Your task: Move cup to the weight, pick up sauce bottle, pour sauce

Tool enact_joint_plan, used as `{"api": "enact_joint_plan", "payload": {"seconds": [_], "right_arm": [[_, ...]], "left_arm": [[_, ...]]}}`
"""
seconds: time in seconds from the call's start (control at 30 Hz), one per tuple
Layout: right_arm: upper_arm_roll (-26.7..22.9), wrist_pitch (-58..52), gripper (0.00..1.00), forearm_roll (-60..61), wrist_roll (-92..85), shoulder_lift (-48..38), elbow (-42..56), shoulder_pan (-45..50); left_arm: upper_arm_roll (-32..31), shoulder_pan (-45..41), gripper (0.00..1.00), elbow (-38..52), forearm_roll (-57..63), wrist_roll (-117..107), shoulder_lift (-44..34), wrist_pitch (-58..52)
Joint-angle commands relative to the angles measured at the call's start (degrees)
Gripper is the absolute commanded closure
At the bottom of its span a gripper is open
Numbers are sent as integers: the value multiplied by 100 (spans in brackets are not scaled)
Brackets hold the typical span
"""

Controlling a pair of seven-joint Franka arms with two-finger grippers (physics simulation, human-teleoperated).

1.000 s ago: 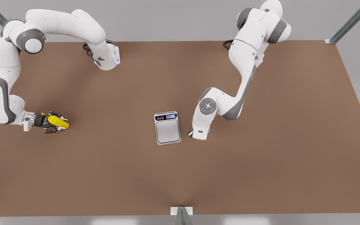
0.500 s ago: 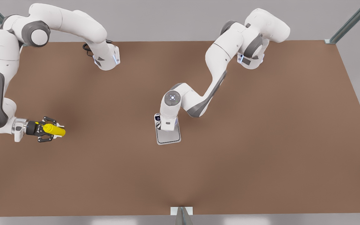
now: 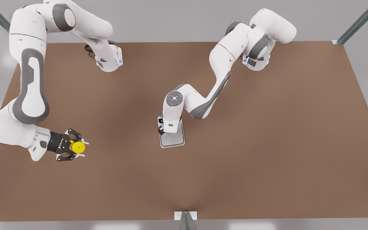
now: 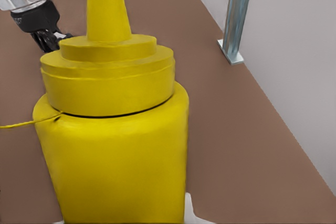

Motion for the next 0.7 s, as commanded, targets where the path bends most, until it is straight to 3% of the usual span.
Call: {"api": "enact_joint_plan", "payload": {"seconds": [0.0,0.27,0.37,0.43,0.47,0.57,0.67], "right_arm": [[-7,69,41,-79,121,-43,1,135],[-7,1167,41,-1486,1862,-210,-17,1401],[-7,1334,41,-1758,2231,-192,-25,1779],[-7,1545,41,-2391,2372,-184,-25,2113],[2,1677,41,-2962,2380,-184,-25,2333],[2,1703,41,-4149,2345,-104,-8,2930],[2,1712,41,-4851,2363,-96,1,3414]], "left_arm": [[0,1,0,1,-9,0,-10,0],[79,80,0,1,0,88,-686,-905],[193,1353,0,-52,-299,2301,-1389,-2267],[246,2822,0,-649,-387,5060,-2066,-2865],[562,3227,0,-886,-387,6308,-2321,-3102],[2030,3244,0,-1967,-448,8947,-3059,-2997],[2101,3244,0,-3619,-449,9123,-4193,-2260]]}}
